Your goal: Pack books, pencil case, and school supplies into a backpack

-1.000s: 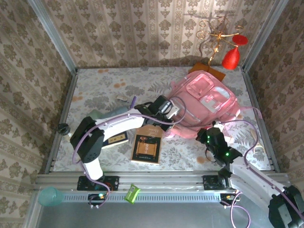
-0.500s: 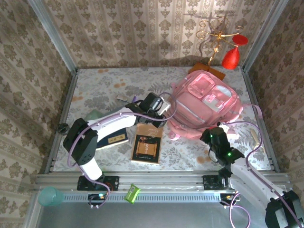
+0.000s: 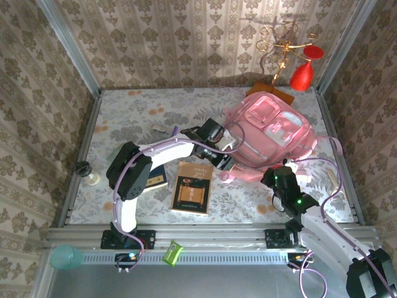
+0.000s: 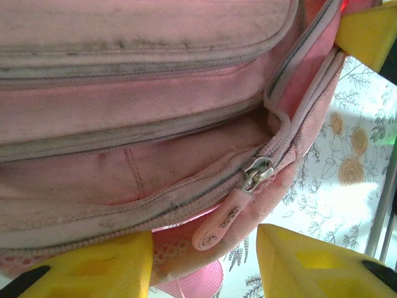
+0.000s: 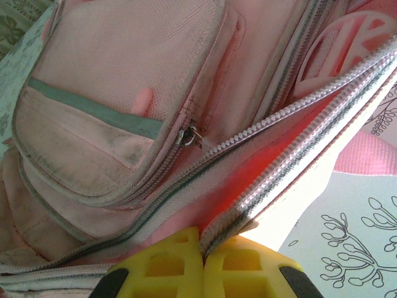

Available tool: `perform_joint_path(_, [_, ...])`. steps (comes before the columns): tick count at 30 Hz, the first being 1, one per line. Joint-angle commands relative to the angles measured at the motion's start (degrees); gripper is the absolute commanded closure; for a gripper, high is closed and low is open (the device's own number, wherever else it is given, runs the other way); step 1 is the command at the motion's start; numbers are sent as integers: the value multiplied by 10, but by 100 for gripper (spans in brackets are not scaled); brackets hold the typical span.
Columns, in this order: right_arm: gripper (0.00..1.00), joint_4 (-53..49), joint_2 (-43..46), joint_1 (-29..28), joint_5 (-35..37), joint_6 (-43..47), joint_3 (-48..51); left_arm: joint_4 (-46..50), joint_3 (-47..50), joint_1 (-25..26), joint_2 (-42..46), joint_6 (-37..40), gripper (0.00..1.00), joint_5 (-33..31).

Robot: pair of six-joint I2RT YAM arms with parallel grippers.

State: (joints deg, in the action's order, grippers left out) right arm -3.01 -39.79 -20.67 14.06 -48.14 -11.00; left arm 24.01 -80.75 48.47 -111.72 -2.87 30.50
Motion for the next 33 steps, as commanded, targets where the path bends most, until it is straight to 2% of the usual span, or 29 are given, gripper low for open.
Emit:
perform_joint_path(1, [100,31,-5,-1,5,5,-2,20,-25,9,-19,21,53,30])
perform_joint_path(9, [100,37,-11,-1,-1,-7,0,37,-52,14,-57,26,53,39])
perform_joint_path(16, [100,41,-13,-2,-4,-11,2,58,-57,25,-84,50,53,7])
perform_joint_path(19, [100,43,-14,-2,-4,-11,4,54,-51,28,-90,53,56,-6])
perform_joint_path(22, [100,43,-16,-2,-3,-10,5,41,-45,23,-89,47,65,-6])
perform_joint_path(25, [100,39,-15,-2,3,-9,5,31,-40,23,-79,45,77,-8])
perform_joint_path(29, [100,10,3,-1,26,-5,4,19,-22,16,-46,37,100,-16])
perform_joint_path(33, [100,-11,23,1,35,2,4,9,-6,10,-15,34,100,-18])
